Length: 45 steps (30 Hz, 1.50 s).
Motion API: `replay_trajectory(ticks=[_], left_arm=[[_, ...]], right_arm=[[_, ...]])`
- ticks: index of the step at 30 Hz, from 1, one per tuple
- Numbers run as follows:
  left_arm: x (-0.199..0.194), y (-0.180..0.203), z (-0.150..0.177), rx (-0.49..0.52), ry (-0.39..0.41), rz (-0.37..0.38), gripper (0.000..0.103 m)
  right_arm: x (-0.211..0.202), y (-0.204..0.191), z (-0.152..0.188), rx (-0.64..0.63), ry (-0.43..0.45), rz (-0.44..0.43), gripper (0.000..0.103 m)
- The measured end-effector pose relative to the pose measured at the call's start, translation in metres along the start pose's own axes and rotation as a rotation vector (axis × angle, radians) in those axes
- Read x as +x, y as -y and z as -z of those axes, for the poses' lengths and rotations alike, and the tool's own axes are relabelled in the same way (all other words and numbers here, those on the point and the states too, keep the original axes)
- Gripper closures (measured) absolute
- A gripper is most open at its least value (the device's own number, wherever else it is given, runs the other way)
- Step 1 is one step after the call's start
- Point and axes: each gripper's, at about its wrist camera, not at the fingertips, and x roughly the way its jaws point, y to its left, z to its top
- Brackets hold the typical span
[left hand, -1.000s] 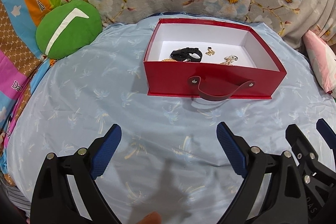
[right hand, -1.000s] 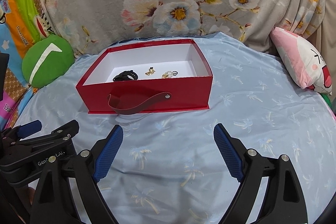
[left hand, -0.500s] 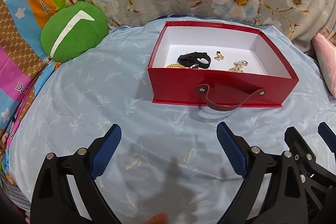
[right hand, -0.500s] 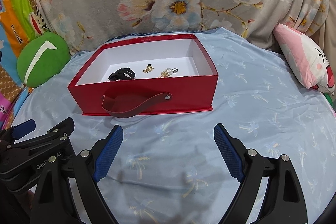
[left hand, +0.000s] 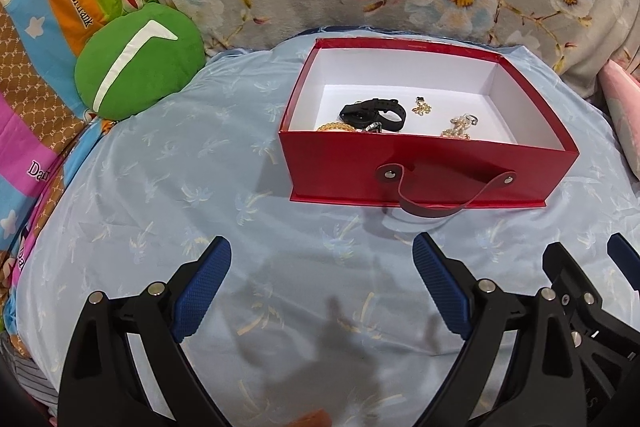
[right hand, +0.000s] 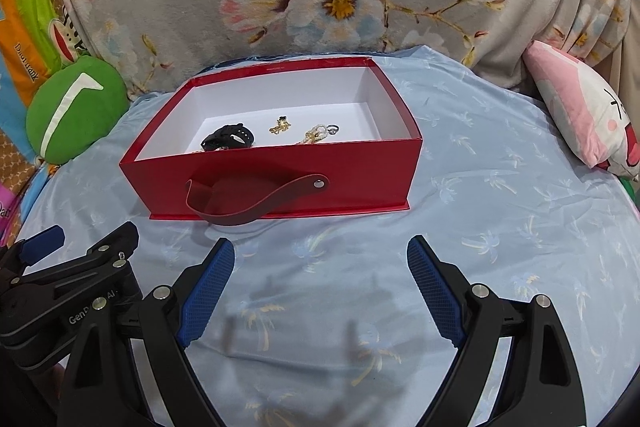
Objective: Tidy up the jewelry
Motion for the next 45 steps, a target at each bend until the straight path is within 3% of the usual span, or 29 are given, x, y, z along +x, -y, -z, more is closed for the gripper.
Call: replay_trajectory(ticks=[45], left_arm=[[0.0013,0.0063,-0.0009,0.025,0.004,0.01,0.013]], right_arm=[[-0.0082,0.0056,-0.0021,0.002,0.02,0.028,0.017]])
